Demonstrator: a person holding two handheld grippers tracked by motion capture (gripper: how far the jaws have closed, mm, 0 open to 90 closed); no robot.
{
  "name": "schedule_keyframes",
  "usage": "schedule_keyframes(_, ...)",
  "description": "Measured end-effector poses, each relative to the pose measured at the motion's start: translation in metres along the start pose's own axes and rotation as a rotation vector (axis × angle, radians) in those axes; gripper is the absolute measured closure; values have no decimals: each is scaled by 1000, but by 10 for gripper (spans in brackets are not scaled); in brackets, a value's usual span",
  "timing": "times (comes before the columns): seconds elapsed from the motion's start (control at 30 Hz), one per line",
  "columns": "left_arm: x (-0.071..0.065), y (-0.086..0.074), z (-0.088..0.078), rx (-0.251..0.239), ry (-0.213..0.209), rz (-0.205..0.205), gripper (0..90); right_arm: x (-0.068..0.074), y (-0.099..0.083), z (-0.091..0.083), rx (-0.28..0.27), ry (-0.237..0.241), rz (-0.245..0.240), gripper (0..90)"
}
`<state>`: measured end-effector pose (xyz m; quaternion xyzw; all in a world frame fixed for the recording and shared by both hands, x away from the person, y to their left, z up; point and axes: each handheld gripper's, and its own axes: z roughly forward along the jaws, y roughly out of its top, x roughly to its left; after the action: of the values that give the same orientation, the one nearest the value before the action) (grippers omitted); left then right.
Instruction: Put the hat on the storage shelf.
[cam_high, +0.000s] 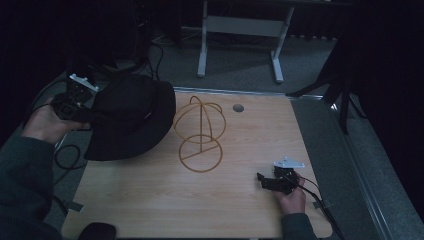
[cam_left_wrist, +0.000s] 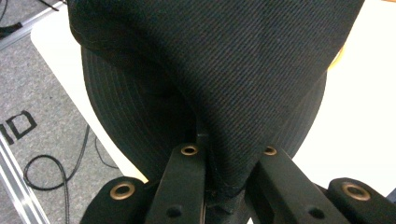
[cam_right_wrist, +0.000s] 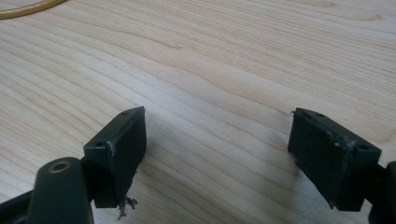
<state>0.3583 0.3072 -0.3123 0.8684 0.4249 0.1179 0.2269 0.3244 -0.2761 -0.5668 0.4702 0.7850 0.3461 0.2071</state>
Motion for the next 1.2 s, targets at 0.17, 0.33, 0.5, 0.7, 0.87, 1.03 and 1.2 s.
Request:
schedule_keyframes(0.17, 0, 2, -3, -4, -1, 6, 880, 0, 0, 0, 1, 0, -1, 193)
schedule_keyframes(0.33, 0, 2, -7, -9, -5, 9, 880, 0, 0, 0, 1, 0, -1, 193)
schedule_keyframes(0.5, 1, 1, -11, -17, -13, 28, 879, 0, 0, 0, 1, 0, 0, 193)
schedule_keyframes(0.7, 2, -1, -15, -30, -23, 42, 879, 0, 0, 0, 1, 0, -1, 193)
schedule_keyframes(0.87, 3, -3, -19, -40, -24, 40, 879, 0, 0, 0, 2, 0, -1, 193)
schedule_keyframes(1.03, 4, -4, -24, -60, -34, 41, 879, 0, 0, 0, 1, 0, -1, 193)
schedule_keyframes(1.2, 6, -5, -27, -80, -59, 46, 879, 0, 0, 0, 2, 0, -1, 193)
